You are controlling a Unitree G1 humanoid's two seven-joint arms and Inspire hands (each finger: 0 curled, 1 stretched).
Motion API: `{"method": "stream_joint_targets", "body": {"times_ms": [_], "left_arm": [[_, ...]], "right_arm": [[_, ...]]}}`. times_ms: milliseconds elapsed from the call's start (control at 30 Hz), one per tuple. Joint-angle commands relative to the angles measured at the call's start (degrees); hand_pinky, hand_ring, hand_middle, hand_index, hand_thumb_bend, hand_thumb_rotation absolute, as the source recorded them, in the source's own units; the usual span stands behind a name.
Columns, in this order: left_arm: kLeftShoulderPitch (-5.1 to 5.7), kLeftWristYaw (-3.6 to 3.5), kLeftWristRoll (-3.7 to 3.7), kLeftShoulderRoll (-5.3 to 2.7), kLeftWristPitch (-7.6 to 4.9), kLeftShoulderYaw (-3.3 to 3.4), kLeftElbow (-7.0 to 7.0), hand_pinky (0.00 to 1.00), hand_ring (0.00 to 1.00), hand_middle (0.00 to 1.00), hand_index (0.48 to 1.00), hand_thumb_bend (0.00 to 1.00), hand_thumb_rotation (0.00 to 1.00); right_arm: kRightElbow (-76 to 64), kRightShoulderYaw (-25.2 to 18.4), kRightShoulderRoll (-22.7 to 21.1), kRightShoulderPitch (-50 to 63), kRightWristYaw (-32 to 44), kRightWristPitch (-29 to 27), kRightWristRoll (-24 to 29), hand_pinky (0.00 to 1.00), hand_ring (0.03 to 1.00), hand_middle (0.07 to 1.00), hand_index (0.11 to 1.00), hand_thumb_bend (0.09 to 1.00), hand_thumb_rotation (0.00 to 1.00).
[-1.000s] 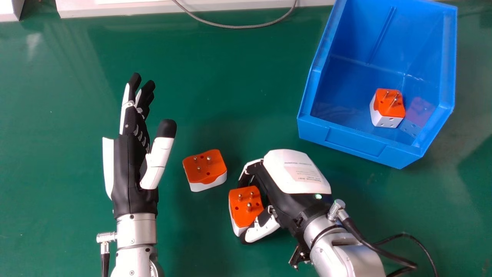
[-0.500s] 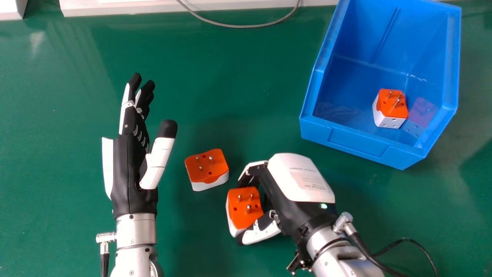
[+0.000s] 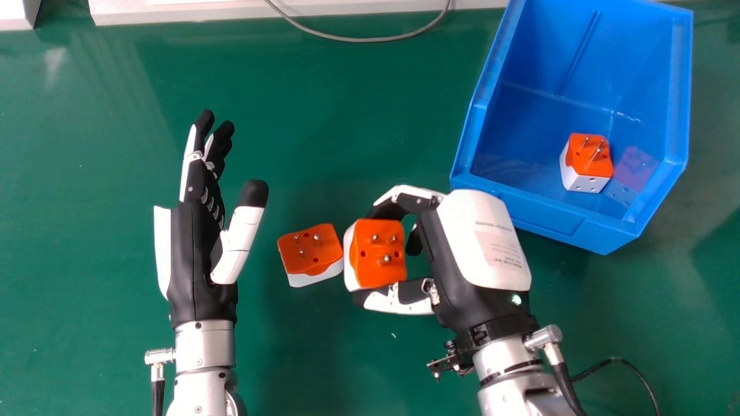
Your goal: Pick all objects and put in blue box
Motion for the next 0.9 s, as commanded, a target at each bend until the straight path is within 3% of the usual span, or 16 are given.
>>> {"method": "stream_joint_targets", "body": {"times_ms": [0,100,200,367,533,600,867], "left_arm": [[0.08,-0.01,0.24,-0.21,-0.78,-0.40,-1.04,0.98,0.93,0.91,0.935,0.94,0.78],[0.19,0.19,0.40,-0.17,-0.89,-0.38,-1.06,0.98,0.93,0.91,0.935,0.94,0.78],[0.19,-0.28,0.02,-0.13,-1.10,-0.39,-0.94,0.98,0.93,0.91,0.936,0.94,0.78],[0.36,-0.14,0.13,-0.29,-0.99,-0.38,-1.25,0.98,0.93,0.91,0.936,0.94,0.78],[0.39,-0.43,-0.22,-0.41,-0.84,-0.33,-1.27,0.98,0.93,0.91,0.935,0.94,0.78],[0.31,-0.07,0.22,-0.27,-1.05,-0.30,-1.09,0.98,0.93,0.91,0.935,0.93,0.78],[0.11,0.10,0.04,-0.53,-1.09,-0.27,-1.11,0.97,0.93,0.91,0.933,0.93,0.78]], "right_arm": [[-0.1,-0.5,0.8,0.0,-3.7,-2.2,0.3,0.27,0.378,0.489,0.541,0.499,0.00],[0.7,-0.7,1.2,0.0,-6.7,-3.4,0.1,0.26,0.382,0.492,0.548,0.493,0.00],[2.1,-1.0,1.9,0.0,-11.7,-5.7,0.3,0.26,0.385,0.495,0.546,0.490,0.00],[5.4,-1.9,2.6,-0.4,-19.4,-10.8,0.9,0.26,0.382,0.491,0.536,0.488,0.00],[7.3,-2.6,2.5,-1.0,-23.1,-12.6,0.2,0.26,0.378,0.485,0.539,0.487,0.00],[8.1,-3.0,2.6,-1.5,-25.2,-13.3,-0.2,0.26,0.378,0.487,0.542,0.486,0.00],[11.0,-5.3,2.7,-3.3,-36.0,-14.5,-1.9,0.27,0.385,0.495,0.527,0.488,0.00]]}}
